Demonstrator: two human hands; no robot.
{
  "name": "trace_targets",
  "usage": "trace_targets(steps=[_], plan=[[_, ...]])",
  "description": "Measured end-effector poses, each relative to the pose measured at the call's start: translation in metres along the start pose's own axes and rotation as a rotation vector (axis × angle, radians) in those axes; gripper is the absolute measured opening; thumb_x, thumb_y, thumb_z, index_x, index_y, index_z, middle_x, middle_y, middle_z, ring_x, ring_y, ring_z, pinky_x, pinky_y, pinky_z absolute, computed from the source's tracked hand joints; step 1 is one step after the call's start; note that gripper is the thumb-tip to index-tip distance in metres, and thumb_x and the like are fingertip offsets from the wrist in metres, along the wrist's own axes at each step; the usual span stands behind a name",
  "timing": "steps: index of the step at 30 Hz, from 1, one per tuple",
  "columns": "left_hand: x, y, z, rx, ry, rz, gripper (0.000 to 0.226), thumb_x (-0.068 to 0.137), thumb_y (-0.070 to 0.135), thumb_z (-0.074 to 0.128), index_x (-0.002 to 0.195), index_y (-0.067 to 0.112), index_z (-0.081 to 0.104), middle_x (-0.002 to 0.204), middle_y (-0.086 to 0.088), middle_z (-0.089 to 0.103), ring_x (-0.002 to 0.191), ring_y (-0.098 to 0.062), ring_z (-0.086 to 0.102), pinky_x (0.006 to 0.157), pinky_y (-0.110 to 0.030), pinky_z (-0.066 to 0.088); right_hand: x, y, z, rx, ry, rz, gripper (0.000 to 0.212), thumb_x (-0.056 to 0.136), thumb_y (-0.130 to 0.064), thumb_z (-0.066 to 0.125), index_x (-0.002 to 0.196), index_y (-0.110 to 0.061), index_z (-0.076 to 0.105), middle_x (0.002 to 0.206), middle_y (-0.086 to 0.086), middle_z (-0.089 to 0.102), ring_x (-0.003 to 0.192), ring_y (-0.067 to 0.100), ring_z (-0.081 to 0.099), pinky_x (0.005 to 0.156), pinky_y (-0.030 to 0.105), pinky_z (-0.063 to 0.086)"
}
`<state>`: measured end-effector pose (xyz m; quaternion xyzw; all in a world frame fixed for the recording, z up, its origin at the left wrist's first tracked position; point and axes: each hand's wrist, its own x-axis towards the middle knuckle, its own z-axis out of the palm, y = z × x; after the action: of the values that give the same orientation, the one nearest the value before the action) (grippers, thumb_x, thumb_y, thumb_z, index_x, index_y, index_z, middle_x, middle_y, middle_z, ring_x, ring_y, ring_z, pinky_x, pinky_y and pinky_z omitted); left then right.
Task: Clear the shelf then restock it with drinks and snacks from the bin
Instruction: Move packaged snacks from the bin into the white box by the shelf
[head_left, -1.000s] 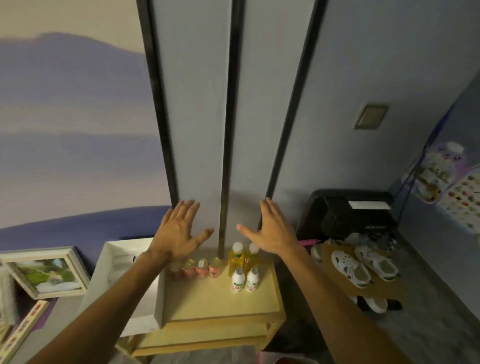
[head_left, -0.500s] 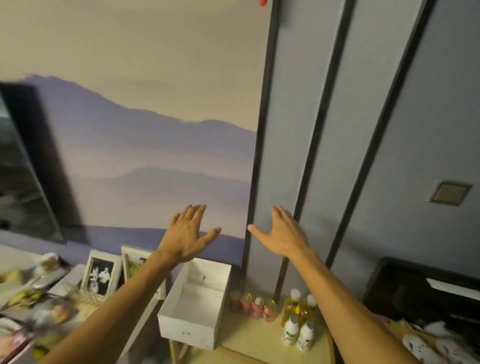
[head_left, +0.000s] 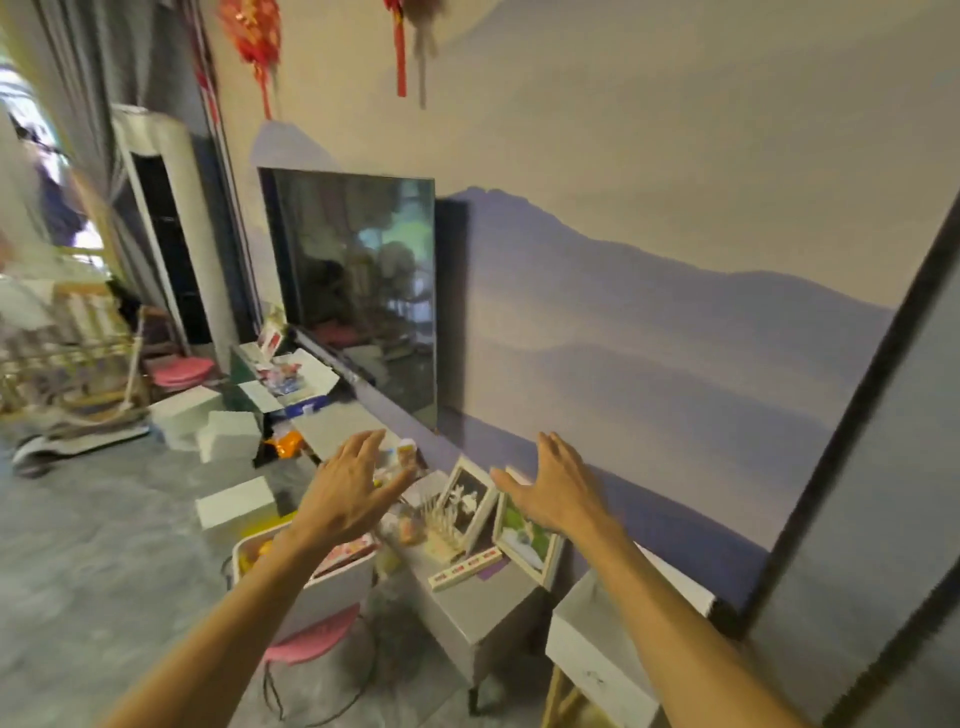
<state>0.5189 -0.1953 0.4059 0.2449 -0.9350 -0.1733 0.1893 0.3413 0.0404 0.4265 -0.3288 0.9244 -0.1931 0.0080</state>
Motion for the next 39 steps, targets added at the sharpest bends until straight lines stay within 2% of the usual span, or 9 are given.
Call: trace_targets(steps=[9, 12, 16, 20, 26, 29, 32, 34, 39], plan=[[0.013, -0.195, -0.053, 0.030, 0.062, -0.227, 0.090, 0.093, 0.085, 0.039, 0.162, 0.027, 0.030, 0.167, -0.006, 0.036, 0.146, -0.030, 0.044, 0.117, -0.054, 0.042, 0.099, -0.185, 0.110, 0.014, -0.094, -0.182, 0.109, 0.090, -0.087, 0.041, 0.168, -0.014, 0.017, 0.176, 0.011, 0.017, 0.158, 0.033, 0.026, 0.123, 0.051, 0.033], [0.030, -0.245, -0.060, 0.038, 0.044, -0.275, 0.093, 0.092, 0.086, 0.037, 0.162, 0.025, 0.030, 0.167, -0.007, 0.037, 0.146, -0.030, 0.044, 0.117, -0.053, 0.042, 0.125, -0.225, 0.141, 0.011, -0.128, -0.208, 0.104, 0.092, -0.083, 0.046, 0.167, -0.016, 0.020, 0.174, 0.009, 0.021, 0.157, 0.032, 0.028, 0.122, 0.049, 0.034], [0.055, -0.303, -0.058, 0.048, -0.004, -0.329, 0.095, 0.091, 0.087, 0.036, 0.162, 0.025, 0.030, 0.167, -0.007, 0.036, 0.147, -0.029, 0.044, 0.118, -0.052, 0.043, 0.163, -0.259, 0.183, 0.000, -0.156, -0.209, 0.103, 0.088, -0.087, 0.044, 0.164, -0.021, 0.024, 0.171, 0.008, 0.029, 0.153, 0.033, 0.035, 0.115, 0.052, 0.042], [0.082, -0.350, -0.039, 0.037, -0.065, -0.373, 0.100, 0.088, 0.091, 0.033, 0.163, 0.026, 0.028, 0.168, -0.006, 0.034, 0.148, -0.030, 0.042, 0.118, -0.053, 0.042, 0.202, -0.274, 0.221, 0.009, -0.235, -0.210, 0.105, 0.091, -0.085, 0.044, 0.167, -0.019, 0.014, 0.176, 0.008, 0.018, 0.156, 0.036, 0.031, 0.117, 0.055, 0.042], [0.136, -0.404, 0.018, 0.053, -0.155, -0.425, 0.092, 0.094, 0.082, 0.039, 0.163, 0.021, 0.030, 0.165, -0.009, 0.039, 0.144, -0.029, 0.046, 0.115, -0.049, 0.043, 0.287, -0.270, 0.299, -0.023, -0.355, -0.209, 0.111, 0.085, -0.093, 0.037, 0.166, -0.020, 0.020, 0.173, 0.008, 0.027, 0.155, 0.034, 0.033, 0.115, 0.058, 0.043], [0.164, -0.433, 0.056, 0.066, -0.197, -0.486, 0.087, 0.095, 0.079, 0.041, 0.160, 0.022, 0.034, 0.161, -0.008, 0.044, 0.141, -0.029, 0.049, 0.113, -0.049, 0.044, 0.336, -0.267, 0.346, -0.032, -0.429, -0.238, 0.107, 0.088, -0.088, 0.043, 0.167, -0.018, 0.019, 0.173, 0.009, 0.025, 0.157, 0.034, 0.030, 0.116, 0.056, 0.040], [0.188, -0.460, 0.098, 0.051, -0.245, -0.584, 0.084, 0.095, 0.079, 0.042, 0.158, 0.024, 0.038, 0.160, -0.006, 0.045, 0.141, -0.027, 0.049, 0.113, -0.048, 0.043, 0.384, -0.268, 0.394, -0.044, -0.501, -0.280, 0.106, 0.090, -0.084, 0.048, 0.166, -0.015, 0.022, 0.172, 0.009, 0.026, 0.156, 0.032, 0.029, 0.117, 0.051, 0.038], [0.196, -0.479, 0.127, 0.032, -0.276, -0.664, 0.084, 0.094, 0.080, 0.044, 0.157, 0.025, 0.039, 0.158, -0.007, 0.047, 0.140, -0.028, 0.050, 0.112, -0.048, 0.043, 0.409, -0.271, 0.430, -0.075, -0.565, -0.303, 0.105, 0.090, -0.083, 0.048, 0.164, -0.013, 0.026, 0.170, 0.010, 0.031, 0.153, 0.032, 0.035, 0.115, 0.050, 0.039], [0.191, -0.527, 0.205, -0.053, -0.293, -0.941, 0.091, 0.086, 0.083, 0.055, 0.152, 0.021, 0.044, 0.151, -0.009, 0.053, 0.133, -0.031, 0.055, 0.104, -0.045, 0.048, 0.446, -0.278, 0.549, -0.088, -0.704, -0.317, 0.108, 0.084, -0.090, 0.041, 0.161, -0.015, 0.032, 0.164, 0.010, 0.042, 0.148, 0.032, 0.043, 0.115, 0.048, 0.042]])
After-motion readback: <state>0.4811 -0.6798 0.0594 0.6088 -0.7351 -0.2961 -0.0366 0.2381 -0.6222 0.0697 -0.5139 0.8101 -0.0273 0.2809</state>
